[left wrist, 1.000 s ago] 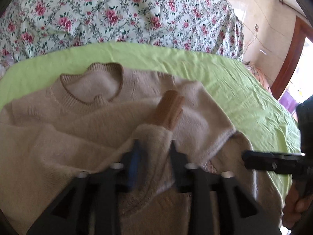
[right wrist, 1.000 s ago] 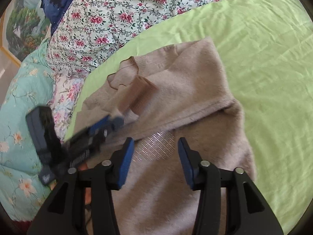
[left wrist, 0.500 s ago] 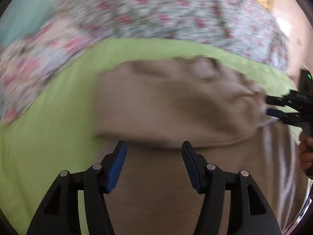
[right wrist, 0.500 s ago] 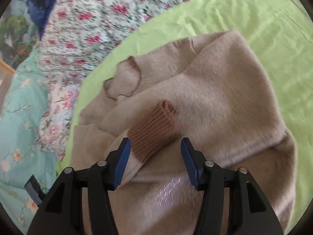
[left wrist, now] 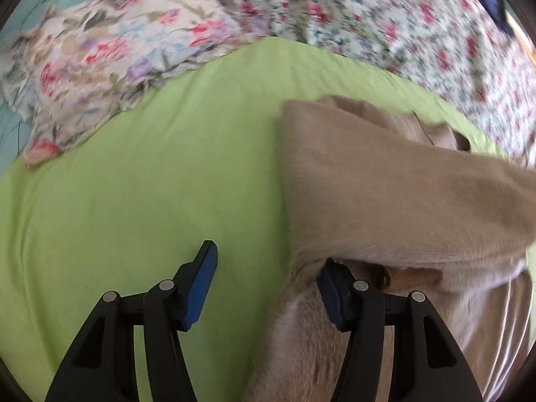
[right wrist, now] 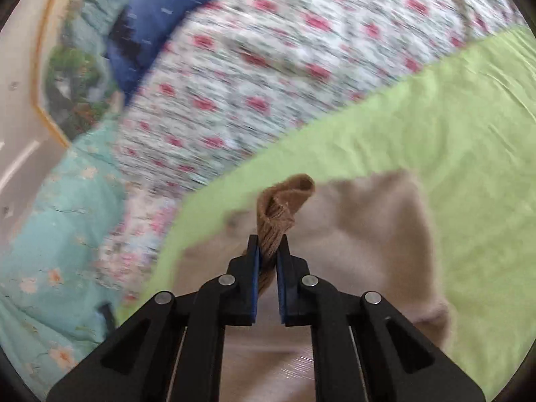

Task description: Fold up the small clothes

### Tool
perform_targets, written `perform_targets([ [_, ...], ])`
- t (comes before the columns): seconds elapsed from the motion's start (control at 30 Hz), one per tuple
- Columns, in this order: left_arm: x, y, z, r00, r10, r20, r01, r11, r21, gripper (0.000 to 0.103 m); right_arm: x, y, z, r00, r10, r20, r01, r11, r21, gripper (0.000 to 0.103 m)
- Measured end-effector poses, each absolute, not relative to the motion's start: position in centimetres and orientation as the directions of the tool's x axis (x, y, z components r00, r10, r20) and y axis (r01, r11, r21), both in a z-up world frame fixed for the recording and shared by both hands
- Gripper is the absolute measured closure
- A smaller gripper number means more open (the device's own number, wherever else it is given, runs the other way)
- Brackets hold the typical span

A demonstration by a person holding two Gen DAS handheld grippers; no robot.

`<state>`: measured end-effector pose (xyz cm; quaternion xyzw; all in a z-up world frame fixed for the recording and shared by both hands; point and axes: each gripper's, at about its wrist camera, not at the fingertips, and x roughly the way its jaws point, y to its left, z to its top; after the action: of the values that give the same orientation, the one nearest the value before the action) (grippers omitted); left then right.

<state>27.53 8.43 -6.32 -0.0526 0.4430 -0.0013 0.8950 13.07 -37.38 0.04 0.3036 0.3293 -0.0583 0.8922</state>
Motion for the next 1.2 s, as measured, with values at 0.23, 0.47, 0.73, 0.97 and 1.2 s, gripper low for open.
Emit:
perform_targets([
  [0.23,26.3,7.5,-6.7,0.611,-0.006,-0.792,-0.022,0.999,-0.024,0.044,11.8,-39.3,-5.2,0.697,0.041,-0.716,0.432,0.773,0.465,0.093],
  [0.47,26.3,9.4,-6.9,0.605,-0.067,-0.793,-0.067,0.989,-0.135,0.044,12.6,-39.2,-5.8,0.612,0.009,-0.791,0.459,0.810,0.365,0.089],
  [0.73,26.2,10.5,-6.7,0.593,-0.125,-0.796,-0.064,0.977,-0.201,0.044,9.5,-39.0,-2.3,0.694,-0.048,-0.718,0.455,0.803,0.386,0.075],
  [0.97,26.7,10.1,-6.9,0.579,-0.113,-0.808,-0.066,0.981,-0.185,0.044,14.1,-36.4,-5.2,0.576,0.069,-0.814,0.354,0.877,0.324,0.071],
  [1.2,25.7,10.0,-6.1,0.565,-0.135,-0.814,-0.026,0.983,-0.181,0.044,10.3,-37.9,-3.2,0.608,0.003,-0.794,0.432,0.838,0.334,0.069],
])
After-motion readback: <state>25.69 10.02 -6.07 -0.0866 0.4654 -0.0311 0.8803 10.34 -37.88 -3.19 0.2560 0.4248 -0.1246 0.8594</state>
